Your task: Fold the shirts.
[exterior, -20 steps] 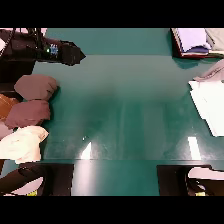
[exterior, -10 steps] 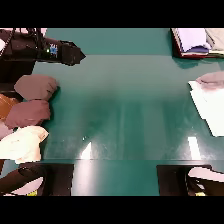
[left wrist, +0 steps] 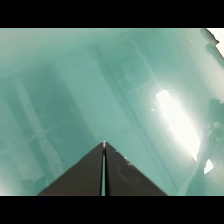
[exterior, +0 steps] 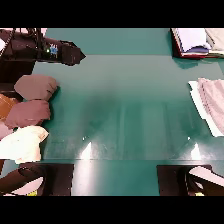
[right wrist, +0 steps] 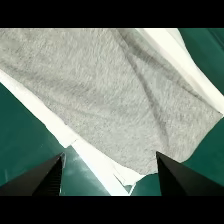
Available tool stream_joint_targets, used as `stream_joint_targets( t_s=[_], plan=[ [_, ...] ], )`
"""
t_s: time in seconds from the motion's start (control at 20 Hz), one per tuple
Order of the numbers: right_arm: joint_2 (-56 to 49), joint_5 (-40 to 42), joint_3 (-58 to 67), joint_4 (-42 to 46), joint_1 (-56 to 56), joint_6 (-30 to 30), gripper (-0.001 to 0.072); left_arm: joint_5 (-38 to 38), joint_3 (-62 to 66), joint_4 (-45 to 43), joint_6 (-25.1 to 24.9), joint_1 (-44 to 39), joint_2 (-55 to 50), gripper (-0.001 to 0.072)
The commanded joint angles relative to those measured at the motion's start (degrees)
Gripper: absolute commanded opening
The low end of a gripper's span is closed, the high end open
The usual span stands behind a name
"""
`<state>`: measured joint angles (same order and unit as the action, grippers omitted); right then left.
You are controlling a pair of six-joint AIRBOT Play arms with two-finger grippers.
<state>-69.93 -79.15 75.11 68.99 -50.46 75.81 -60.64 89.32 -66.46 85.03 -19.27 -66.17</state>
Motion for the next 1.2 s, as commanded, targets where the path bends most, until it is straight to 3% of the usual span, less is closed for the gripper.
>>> stream_joint_targets(
  t_s=[0.0, 0.2, 0.35, 0.4, 0.55, 0.6, 0.7, 1.15],
  plan=[
    [3.02, 1.31, -0.04, -8.33, -1.27, 0.24, 0.0648, 0.20, 0.02, 0.00, 0.00, -0.04, 0.00, 0.0024],
    [5.81, 3.37, 3.13, -22.01, 10.78, 0.26, 0.0648, 1.77, 0.02, -0.15, 0.02, -0.02, 0.00, 0.0024],
    [5.68, 3.89, 5.29, -22.38, 25.11, 0.24, 0.0644, 2.05, 0.02, -0.57, 0.02, -0.02, 0.00, 0.0024],
    [5.33, 4.24, 5.62, -22.40, 30.03, 0.24, 0.0602, 2.05, 0.02, -0.55, 0.02, -0.02, 0.00, 0.0024],
    [3.78, 4.17, 6.10, -22.29, 42.12, 0.20, 0.0406, 2.16, 0.02, -0.39, 0.02, -0.02, 0.00, 0.0024],
    [3.19, 4.17, 6.08, -22.27, 45.18, 0.17, 0.0299, 2.16, 0.02, -0.39, 0.04, -0.02, 0.00, 0.0024],
    [2.01, 4.15, 6.10, -22.25, 49.96, 0.04, 0.0015, 2.16, 0.02, -0.39, 0.04, -0.02, 0.00, 0.0024],
    [-0.94, 2.47, 5.97, -22.45, 54.18, -1.73, 0.0016, 2.19, 0.02, -0.39, 0.04, -0.02, 0.00, 0.0024]
  ],
)
